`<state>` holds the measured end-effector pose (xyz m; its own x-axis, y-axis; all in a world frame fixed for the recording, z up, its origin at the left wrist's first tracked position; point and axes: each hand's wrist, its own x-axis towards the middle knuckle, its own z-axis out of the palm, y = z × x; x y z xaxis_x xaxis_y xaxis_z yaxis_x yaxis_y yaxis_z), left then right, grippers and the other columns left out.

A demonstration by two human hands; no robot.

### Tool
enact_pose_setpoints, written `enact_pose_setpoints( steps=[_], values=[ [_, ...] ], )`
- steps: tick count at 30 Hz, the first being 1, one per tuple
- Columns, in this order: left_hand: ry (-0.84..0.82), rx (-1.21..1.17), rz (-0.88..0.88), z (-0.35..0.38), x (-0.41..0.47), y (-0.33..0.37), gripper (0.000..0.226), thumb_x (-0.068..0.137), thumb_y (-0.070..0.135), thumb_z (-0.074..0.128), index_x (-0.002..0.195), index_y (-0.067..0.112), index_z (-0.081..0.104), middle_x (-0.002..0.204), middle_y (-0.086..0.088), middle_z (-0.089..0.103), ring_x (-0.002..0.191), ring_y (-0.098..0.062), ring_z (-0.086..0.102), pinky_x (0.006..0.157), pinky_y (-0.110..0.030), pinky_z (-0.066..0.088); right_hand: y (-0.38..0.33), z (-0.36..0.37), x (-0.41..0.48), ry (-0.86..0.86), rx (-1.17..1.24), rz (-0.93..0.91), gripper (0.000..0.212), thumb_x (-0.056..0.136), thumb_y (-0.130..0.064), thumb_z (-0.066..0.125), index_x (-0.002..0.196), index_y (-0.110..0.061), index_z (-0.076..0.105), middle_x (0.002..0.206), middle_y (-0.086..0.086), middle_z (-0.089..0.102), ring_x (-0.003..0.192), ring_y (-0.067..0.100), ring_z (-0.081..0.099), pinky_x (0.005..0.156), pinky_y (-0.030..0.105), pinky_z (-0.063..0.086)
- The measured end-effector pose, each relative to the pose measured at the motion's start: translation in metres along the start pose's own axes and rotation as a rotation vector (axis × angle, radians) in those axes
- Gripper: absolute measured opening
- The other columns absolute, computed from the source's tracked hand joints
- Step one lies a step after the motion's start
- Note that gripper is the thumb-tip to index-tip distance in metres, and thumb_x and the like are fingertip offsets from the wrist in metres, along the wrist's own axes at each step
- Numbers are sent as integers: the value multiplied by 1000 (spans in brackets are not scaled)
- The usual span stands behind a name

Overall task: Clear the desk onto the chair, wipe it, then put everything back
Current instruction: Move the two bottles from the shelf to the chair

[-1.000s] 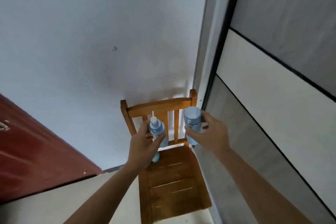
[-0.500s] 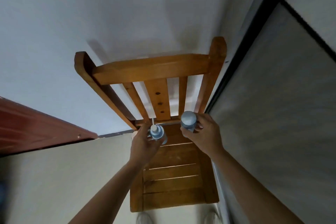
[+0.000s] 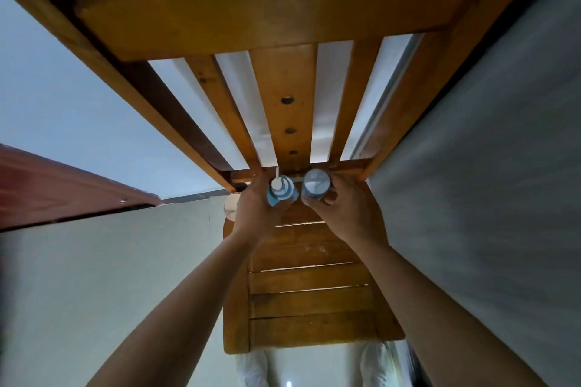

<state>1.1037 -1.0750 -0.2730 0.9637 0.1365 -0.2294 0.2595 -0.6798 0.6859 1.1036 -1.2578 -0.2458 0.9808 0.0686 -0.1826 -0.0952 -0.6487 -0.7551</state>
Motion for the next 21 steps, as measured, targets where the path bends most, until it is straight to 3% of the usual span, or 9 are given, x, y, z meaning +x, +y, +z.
enact_pose_setpoints(
  steps=[3,5,6,8,10,13,15,18,21],
  values=[
    [0,46,-12,8,4,-11,47,79,41,79,119,34,55,119,7,69,107,-17,66,89,-35,54,4,4,2,-19,-29,20,52,86,-35,78,131,-16,61,131,-3,67,122,11,61,84,-5,36],
    [-19,94,-5,13,7,-18,46,79,39,80,117,35,55,120,7,69,108,-19,66,88,-34,51,7,8,4,-2,-7,22,53,86,-33,78,133,-16,60,133,-2,66,125,13,60,84,-8,32],
    [-30,112,11,16,8,-21,45,79,39,80,116,35,54,121,6,69,108,-20,66,88,-33,51,9,11,6,-5,11,21,55,86,-32,78,134,-16,59,135,-2,64,127,13,58,90,-4,36],
    [-23,127,43,21,10,-26,44,80,38,80,115,35,53,121,5,69,107,-20,66,85,-29,49,13,18,8,-29,32,19,58,87,-31,77,139,-16,56,140,-1,61,131,16,55,105,20,47],
    [-14,139,69,26,10,-26,45,80,38,80,115,33,53,121,5,69,107,-20,66,82,-24,43,16,21,8,-36,29,21,61,87,-34,75,141,-17,53,142,-1,59,133,18,55,106,36,50],
    [-41,156,96,24,3,-20,50,81,41,77,121,34,49,128,6,65,114,-20,62,86,-27,47,22,20,0,-7,-30,25,77,86,-44,75,151,-24,39,148,-3,53,134,20,54,105,42,51],
    [-67,165,77,16,-8,-15,59,84,42,75,132,38,41,141,7,56,126,-22,55,95,-39,50,25,14,-16,18,-79,57,85,88,-51,69,156,-31,23,157,-5,41,139,20,48,107,42,50],
    [-22,254,114,-12,-37,-6,66,92,46,61,147,38,27,158,6,35,143,-26,38,107,-51,42,19,-2,-46,69,-185,26,75,96,-63,44,158,-37,9,166,-9,19,151,16,25,115,45,41],
    [137,357,237,-65,-66,23,62,101,56,37,155,29,24,165,2,15,152,-26,15,117,-54,25,-17,-36,-62,212,-228,-74,64,102,-61,27,158,-35,11,167,-7,10,152,19,21,114,48,41]
  ],
)
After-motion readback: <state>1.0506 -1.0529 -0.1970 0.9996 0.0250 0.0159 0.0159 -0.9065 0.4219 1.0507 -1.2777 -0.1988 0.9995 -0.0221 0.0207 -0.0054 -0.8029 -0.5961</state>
